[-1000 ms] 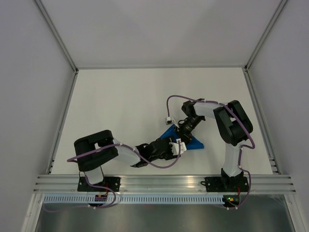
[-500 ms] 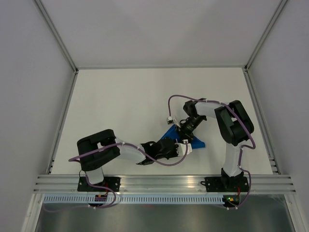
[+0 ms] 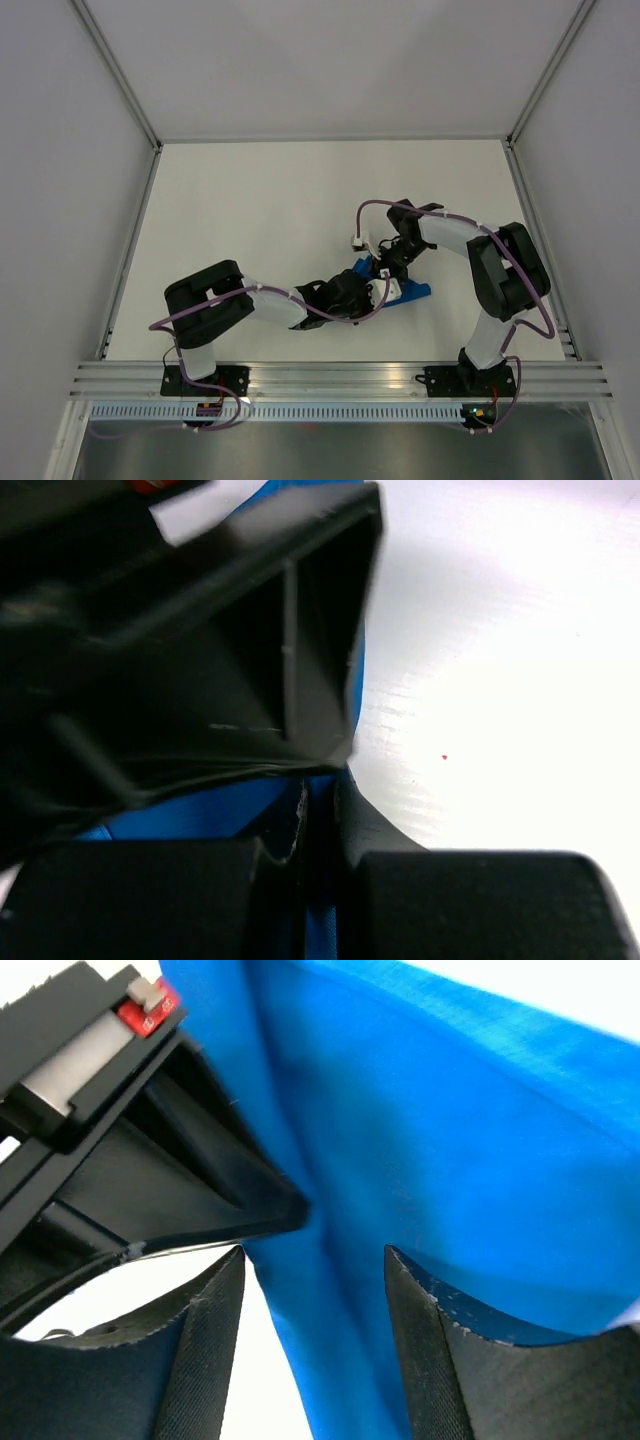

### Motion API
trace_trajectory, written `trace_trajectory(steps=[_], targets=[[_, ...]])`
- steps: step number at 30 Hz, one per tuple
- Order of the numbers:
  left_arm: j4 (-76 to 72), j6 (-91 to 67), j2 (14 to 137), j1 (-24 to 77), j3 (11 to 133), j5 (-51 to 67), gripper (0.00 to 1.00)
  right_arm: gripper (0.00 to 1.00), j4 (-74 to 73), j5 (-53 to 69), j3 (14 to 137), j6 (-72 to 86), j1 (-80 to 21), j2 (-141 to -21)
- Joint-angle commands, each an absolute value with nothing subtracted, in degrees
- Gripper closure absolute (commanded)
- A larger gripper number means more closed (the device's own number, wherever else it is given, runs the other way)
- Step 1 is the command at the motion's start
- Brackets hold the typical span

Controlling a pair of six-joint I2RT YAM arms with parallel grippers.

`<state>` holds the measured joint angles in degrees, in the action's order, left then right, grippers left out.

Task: Fold the napkin, place the utensils inside, and roll it up
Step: Roll the napkin with the utensil

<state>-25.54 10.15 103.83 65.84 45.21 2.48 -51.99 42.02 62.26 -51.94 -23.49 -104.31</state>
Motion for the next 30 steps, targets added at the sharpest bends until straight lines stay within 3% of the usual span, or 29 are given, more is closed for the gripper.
trace_trajectory(steps=[1,11,19,26,30], targets=[[-17.57,4.31,107.49,66.09,43.16,8.00,0.98,0.37,-46.41,40.43,62.49,-49.84,-22.68,-98.63],[-17.50,3.96,106.52,63.03,42.01,13.00,0.98,0.35,-41.05,40.78,59.51,-45.35,-15.83,-88.96],[-11.43,1.15,110.03,54.76,45.52,29.43,0.98,0.35,-35.51,41.31,52.48,-44.21,-10.29,-76.66],[-0.54,0.97,116.97,47.38,54.38,41.56,0.98,0.35,-34.37,43.24,43.87,-50.01,-10.37,-67.42],[6.58,1.41,122.85,45.27,59.67,46.83,0.98,0.36,-28.59,37.20,37.72,-49.57,-15.71,-63.56]])
